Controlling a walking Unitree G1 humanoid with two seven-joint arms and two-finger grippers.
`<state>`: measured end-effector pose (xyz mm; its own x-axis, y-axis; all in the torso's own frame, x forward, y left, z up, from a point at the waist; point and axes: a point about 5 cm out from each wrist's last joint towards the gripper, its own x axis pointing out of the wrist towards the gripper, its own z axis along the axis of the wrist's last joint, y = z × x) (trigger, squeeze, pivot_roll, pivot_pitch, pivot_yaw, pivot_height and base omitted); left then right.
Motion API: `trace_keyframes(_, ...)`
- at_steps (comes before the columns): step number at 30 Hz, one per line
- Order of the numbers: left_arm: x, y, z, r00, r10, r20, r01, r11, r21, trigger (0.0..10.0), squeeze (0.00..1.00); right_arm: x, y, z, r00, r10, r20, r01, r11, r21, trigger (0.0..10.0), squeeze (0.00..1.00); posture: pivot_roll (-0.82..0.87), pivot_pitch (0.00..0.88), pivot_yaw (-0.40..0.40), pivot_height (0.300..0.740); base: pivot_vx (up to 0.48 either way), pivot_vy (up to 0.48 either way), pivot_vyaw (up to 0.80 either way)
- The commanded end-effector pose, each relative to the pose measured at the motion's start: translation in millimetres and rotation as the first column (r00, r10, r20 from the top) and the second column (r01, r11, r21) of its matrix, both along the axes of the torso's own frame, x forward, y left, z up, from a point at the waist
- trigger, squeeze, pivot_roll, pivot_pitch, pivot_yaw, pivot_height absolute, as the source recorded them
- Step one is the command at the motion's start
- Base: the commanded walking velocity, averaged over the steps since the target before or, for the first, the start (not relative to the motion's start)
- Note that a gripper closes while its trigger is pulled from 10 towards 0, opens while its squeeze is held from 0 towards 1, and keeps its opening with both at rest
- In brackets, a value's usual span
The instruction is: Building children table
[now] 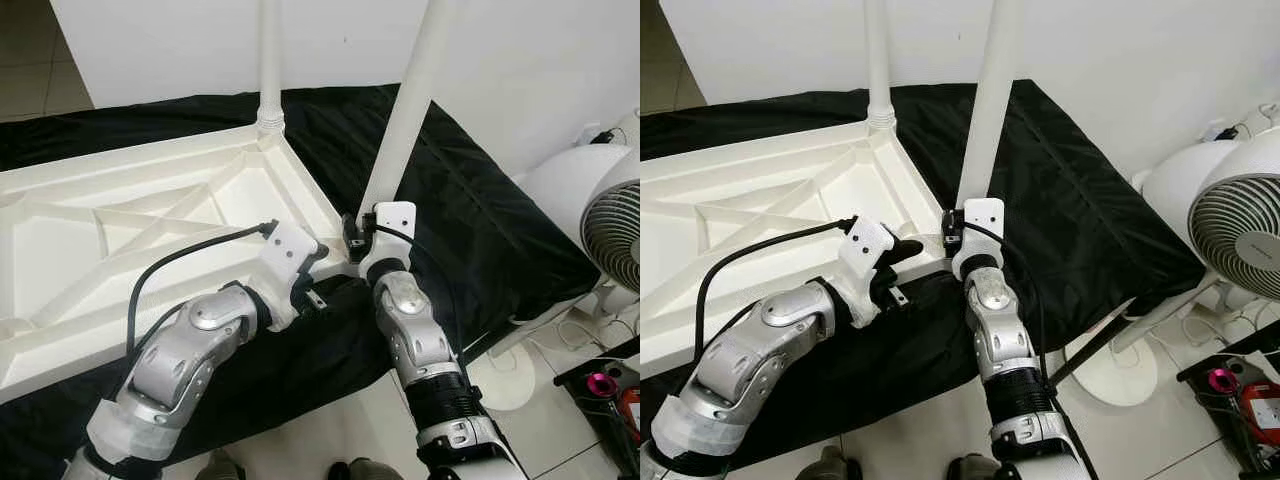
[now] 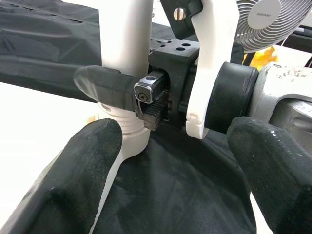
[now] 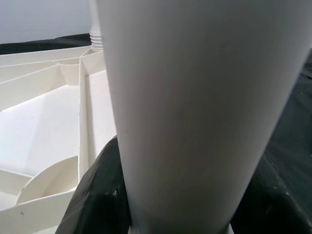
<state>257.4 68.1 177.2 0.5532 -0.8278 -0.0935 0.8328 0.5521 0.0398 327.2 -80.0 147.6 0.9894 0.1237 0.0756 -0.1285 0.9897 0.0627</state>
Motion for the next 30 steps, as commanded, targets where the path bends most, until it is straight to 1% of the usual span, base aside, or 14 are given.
trace_keyframes(1, -0.5, -0.8, -2.3, 1.000, -0.021, -0.003, 0.021, 1.000, 0.015, 10.0, 0.00, -3.4, -3.4, -5.2, 1.000, -0.007, -0.029, 0.008, 1.000, 0.014, 10.0, 0.00, -0.07, 0.027, -0.056, 0.740, 0.000, 0.000, 0.00)
trace_keyframes(2, 0.2, -1.3, -2.1, 1.000, -0.024, -0.001, 0.024, 1.000, 0.016, 10.0, 0.00, -4.6, -5.8, -4.1, 1.000, -0.005, -0.022, 0.005, 1.000, 0.012, 10.0, 0.00, -0.07, 0.025, -0.055, 0.740, 0.000, 0.000, 0.00)
trace_keyframes(3, 0.6, -1.6, -1.8, 1.000, -0.025, 0.000, 0.025, 1.000, 0.015, 10.0, 0.00, -5.8, -8.0, -2.6, 1.000, 0.000, -0.008, 0.000, 1.000, 0.018, 10.0, 1.00, -0.07, 0.024, -0.054, 0.740, 0.000, 0.000, 0.00)
trace_keyframes(6, 0.8, -1.6, -2.0, 1.000, -0.025, 0.001, 0.025, 1.000, 0.015, 10.0, 0.00, -7.4, -9.1, -1.7, 1.000, 0.001, -0.001, -0.001, 1.000, 0.020, 10.0, 1.00, -0.07, 0.022, -0.053, 0.740, 0.000, 0.000, 0.00)
trace_keyframes(11, -0.3, -1.7, -2.1, 1.000, -0.030, 0.002, 0.029, 0.999, 0.017, 10.0, 0.00, -7.5, -24.7, 5.0, 0.998, 0.040, 0.039, -0.042, 0.998, 0.047, 10.0, 1.00, -0.06, 0.017, -0.051, 0.740, 0.000, 0.000, 0.00)
trace_keyframes(12, -0.2, -1.8, -2.0, 1.000, -0.031, 0.002, 0.031, 0.999, 0.018, 10.0, 0.00, -6.9, -27.5, 6.9, 0.995, 0.087, 0.051, -0.088, 0.996, 0.029, 10.0, 0.72, -0.07, 0.017, -0.048, 0.740, 0.000, 0.000, 0.00)
trace_keyframes(13, 0.0, -1.9, -1.8, 0.999, -0.032, 0.003, 0.032, 0.999, 0.019, 10.0, 0.00, -6.5, -30.7, 8.3, 0.991, 0.119, 0.060, -0.120, 0.993, 0.015, 10.0, 0.00, -0.07, 0.018, -0.048, 0.740, 0.000, 0.000, 0.00)
trace_keyframes(15, 0.0, -1.9, -1.8, 0.999, -0.032, 0.003, 0.032, 0.999, 0.019, 10.0, 0.00, -6.5, -30.7, 8.3, 0.991, 0.119, 0.060, -0.120, 0.993, 0.015, 10.0, 0.00, -0.07, 0.018, -0.048, 0.740, 0.000, 0.000, 0.00)
trace_keyframes(16, -0.2, -2.0, -1.6, 0.999, -0.033, 0.004, 0.033, 0.999, 0.020, 10.0, 0.00, -5.8, -34.3, 8.6, 0.986, 0.158, 0.061, -0.159, 0.987, 0.007, 10.0, 0.00, -0.07, 0.018, -0.048, 0.740, 0.000, 0.000, 0.00)
trace_keyframes(20, 0.2, -2.2, -1.3, 0.999, -0.034, 0.005, 0.034, 0.999, 0.020, 10.0, 0.00, -4.5, -37.5, 9.6, 0.977, 0.204, 0.066, -0.204, 0.979, -0.014, 10.0, 0.00, -0.07, 0.021, -0.043, 0.740, 0.000, 0.000, 0.00)
trace_keyframes(21, 1.5, -4.1, -0.1, 0.999, -0.032, 0.008, 0.032, 0.999, 0.011, 10.0, 0.00, 0.3, -42.0, 12.6, 0.947, 0.312, 0.073, -0.307, 0.949, -0.075, 10.0, 0.00, -0.08, 0.021, -0.042, 0.740, 0.000, 0.000, 0.00)
trace_keyframes(24, 2.6, -7.5, 1.7, 0.999, -0.036, 0.011, 0.036, 0.999, 0.003, 10.0, 0.00, 9.7, -45.0, 15.2, 0.911, 0.407, 0.064, -0.393, 0.905, -0.162, 10.0, 0.00, -0.08, 0.020, -0.037, 0.740, 0.000, 0.000, 0.00)
trace_keyframes(28, 2.8, -9.2, 2.7, 0.999, -0.047, 0.012, 0.047, 0.999, -0.001, 10.0, 0.00, 15.7, -46.4, 16.2, 0.893, 0.447, 0.053, -0.432, 0.883, -0.183, 10.0, 0.00, -0.08, 0.018, -0.036, 0.740, 0.000, 0.000, 0.00)
trace_keyframes(30, 1.2, -9.5, 2.7, 0.998, -0.065, 0.013, 0.065, 0.998, 0.006, 10.0, 0.00, 21.2, -45.0, 15.7, 0.867, 0.497, 0.030, -0.483, 0.853, -0.198, 10.0, 0.00, -0.07, 0.017, -0.034, 0.740, 0.000, 0.000, 0.00)
